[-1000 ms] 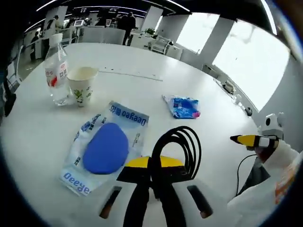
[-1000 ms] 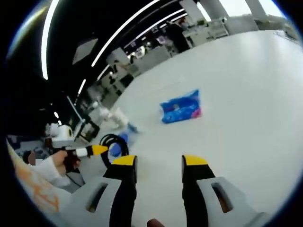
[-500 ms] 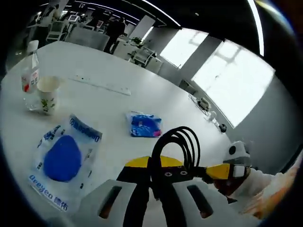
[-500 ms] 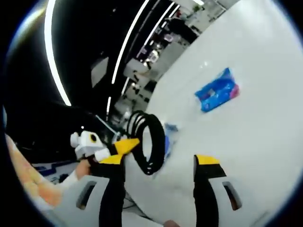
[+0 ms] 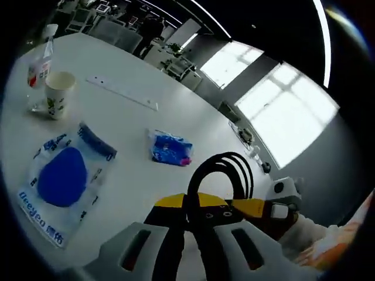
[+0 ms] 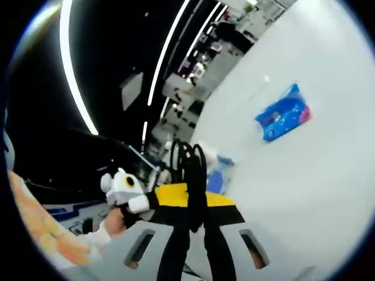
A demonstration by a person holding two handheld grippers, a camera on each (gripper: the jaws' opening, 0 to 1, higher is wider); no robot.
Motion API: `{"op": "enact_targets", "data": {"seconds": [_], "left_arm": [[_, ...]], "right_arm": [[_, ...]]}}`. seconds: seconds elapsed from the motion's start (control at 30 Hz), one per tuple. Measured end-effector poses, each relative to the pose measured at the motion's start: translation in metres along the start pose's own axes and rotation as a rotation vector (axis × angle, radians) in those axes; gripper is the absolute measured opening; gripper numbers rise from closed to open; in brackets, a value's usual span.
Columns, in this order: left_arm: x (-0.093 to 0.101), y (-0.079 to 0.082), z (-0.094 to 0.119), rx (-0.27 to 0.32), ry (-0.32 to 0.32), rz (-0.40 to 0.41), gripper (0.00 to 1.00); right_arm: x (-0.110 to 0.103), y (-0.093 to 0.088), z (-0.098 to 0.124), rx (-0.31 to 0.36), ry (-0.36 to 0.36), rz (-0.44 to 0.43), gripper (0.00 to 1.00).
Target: Arrange the tabletop items into an orderly group along one side of the table until the central work area is clear of visible clutter.
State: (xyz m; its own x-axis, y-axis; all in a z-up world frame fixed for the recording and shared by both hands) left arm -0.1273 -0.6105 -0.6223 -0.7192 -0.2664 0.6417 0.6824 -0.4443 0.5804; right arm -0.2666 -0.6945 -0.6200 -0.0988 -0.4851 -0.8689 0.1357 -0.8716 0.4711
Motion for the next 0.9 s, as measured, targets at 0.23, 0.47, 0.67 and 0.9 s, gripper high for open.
{"op": "enact_targets", "data": {"seconds": [0.23,0.47,0.67,0.9], "left_arm": [[0.007,-0.010,-0.006,-0.043,-0.019,0.040,0.05],[0.012,-0.011,-0.014,-0.068,-0.036,0.026,0.08],[-0.002,-0.021,-0.035,-0.140,-0.015,0.040,0.08],[-0.006,-0.023,-0.062,-0.182,0.012,0.013,0.08]], "right_arm": [[0.005,0.032,-0.007,0.014,-0.035,-0.013,0.02],[0.013,0.048,-0.018,-0.022,-0.090,0.039,0.02],[0.037,0.041,-0.019,-0.062,-0.177,0.042,0.02],[0.063,0.044,-0.020,-0.066,-0.272,0.074,0.03]]}}
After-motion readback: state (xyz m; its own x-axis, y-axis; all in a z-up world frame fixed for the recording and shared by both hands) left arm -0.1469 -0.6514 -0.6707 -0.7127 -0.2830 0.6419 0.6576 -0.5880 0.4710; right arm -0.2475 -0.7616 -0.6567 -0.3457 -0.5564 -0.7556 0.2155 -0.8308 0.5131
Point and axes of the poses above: the point that each gripper's makers call its tool centre point, and the gripper's own axes: z roughly backward along the fingers, x roughly to its right, y roughly out of its top, the point moved 7 cm from there along z, roughly backward along the fingers, and after that the axes turned 4 degrees about y, right-handed, at the moved point
